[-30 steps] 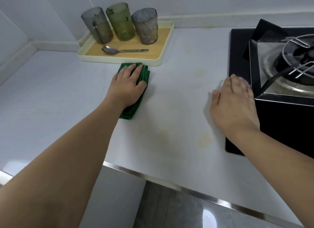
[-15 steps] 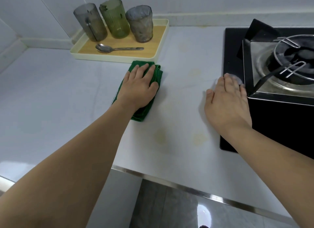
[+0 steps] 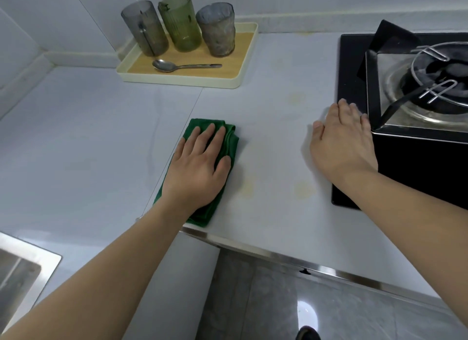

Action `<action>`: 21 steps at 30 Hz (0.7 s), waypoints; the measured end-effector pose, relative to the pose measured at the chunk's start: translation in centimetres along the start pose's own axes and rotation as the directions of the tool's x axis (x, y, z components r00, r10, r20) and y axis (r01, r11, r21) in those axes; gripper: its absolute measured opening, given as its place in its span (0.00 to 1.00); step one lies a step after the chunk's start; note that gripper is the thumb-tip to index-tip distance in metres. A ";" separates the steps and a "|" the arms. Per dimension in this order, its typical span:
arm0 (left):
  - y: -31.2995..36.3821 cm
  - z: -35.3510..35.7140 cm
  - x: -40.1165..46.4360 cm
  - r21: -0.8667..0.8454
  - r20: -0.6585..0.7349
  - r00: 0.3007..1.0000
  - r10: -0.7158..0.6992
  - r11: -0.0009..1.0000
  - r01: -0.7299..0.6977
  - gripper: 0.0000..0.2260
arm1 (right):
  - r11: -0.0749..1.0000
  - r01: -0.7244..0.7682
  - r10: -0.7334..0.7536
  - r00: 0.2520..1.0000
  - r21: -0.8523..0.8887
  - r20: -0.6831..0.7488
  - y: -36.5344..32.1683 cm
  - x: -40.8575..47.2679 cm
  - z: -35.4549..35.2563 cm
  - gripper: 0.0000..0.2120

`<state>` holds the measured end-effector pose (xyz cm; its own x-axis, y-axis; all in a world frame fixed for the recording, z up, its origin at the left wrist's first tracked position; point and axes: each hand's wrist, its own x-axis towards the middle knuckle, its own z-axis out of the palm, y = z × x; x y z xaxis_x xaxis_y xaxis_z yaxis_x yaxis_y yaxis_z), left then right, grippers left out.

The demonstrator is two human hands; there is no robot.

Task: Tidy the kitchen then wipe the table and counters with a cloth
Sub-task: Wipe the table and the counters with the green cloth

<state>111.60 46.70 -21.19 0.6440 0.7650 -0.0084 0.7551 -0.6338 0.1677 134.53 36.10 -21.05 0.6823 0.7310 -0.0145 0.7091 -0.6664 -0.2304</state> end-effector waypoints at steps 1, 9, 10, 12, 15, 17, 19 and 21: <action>-0.1 0.0 -0.9 0.008 0.004 1.000 -0.014 1.000 0.014 0.26 | 1.000 -0.001 0.001 1.000 0.001 0.000 0.0 0.0 0.0 0.27; 1.2 0.1 -1.9 0.013 0.029 0.995 -0.093 0.996 0.093 0.27 | 1.000 0.004 -0.004 1.000 0.008 -0.007 0.0 -0.2 0.0 0.27; 2.0 0.2 -2.2 0.008 0.032 0.995 -0.097 0.995 0.097 0.27 | 1.000 0.007 -0.007 1.000 0.010 -0.009 0.0 -0.2 0.0 0.27; 4.1 0.6 -3.0 0.013 0.030 0.999 -0.034 0.999 0.033 0.27 | 1.000 0.009 -0.008 1.000 0.021 -0.015 0.1 -0.1 0.0 0.27; 6.0 1.1 -3.5 0.010 0.028 0.999 0.025 1.000 -0.025 0.29 | 1.000 0.014 -0.014 1.000 0.024 -0.015 0.1 -0.1 0.1 0.27; 6.0 1.2 -3.2 0.009 0.021 1.000 0.013 1.000 -0.013 0.29 | 0.999 0.017 -0.016 1.000 0.028 -0.020 0.2 -0.1 0.1 0.27; 6.0 1.2 -2.6 0.012 0.021 1.000 0.009 1.000 -0.009 0.29 | 0.999 0.024 -0.024 1.000 0.036 -0.012 0.2 -0.1 0.1 0.27; 6.3 1.2 -1.3 -0.005 0.017 1.000 0.003 1.000 -0.003 0.28 | 0.998 0.026 -0.027 1.000 0.057 0.006 0.3 -0.1 -0.1 0.28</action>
<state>115.71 41.57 -21.26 0.6482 0.7611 -0.0249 0.7527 -0.6354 0.1724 134.72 35.82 -21.06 0.6621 0.7493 -0.0139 0.7156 -0.6376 -0.2854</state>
